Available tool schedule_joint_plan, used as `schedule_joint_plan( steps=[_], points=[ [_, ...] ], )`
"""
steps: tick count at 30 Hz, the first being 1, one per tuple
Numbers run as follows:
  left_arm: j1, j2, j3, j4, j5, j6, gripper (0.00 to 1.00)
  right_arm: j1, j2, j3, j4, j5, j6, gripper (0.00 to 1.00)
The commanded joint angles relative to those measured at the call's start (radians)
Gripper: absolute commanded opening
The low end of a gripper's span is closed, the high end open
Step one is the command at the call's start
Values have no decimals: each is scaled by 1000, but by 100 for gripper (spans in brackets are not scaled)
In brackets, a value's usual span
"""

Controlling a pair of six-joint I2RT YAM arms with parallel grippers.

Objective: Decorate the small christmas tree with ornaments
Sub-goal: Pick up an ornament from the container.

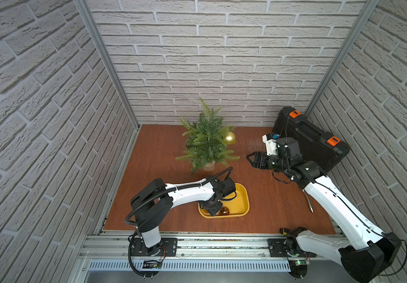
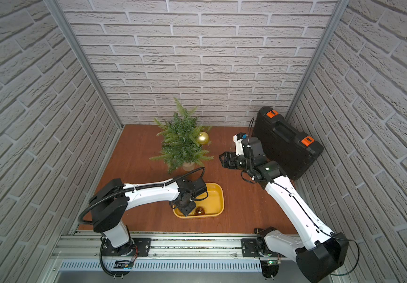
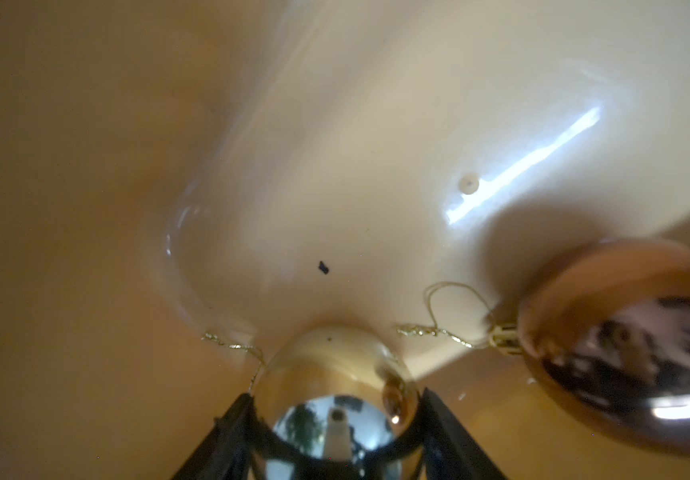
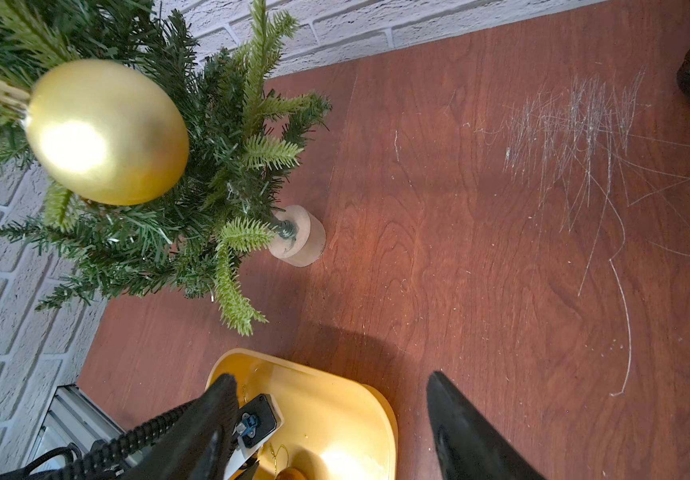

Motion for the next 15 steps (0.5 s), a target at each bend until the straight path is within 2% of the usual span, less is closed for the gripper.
schedule_joint_plan(
  steps=[1,9,15],
  points=[
    [9,-15,-8,-7,-3,9,58,-6,-37,-9,5,2,-7,73],
    [16,-215,31,6,-8,10,56,-6,-66,-1,-12,12,-5,73],
    [78,-405,43,52,35,3,56,-6,-77,5,-21,8,-2,72]
  ],
)
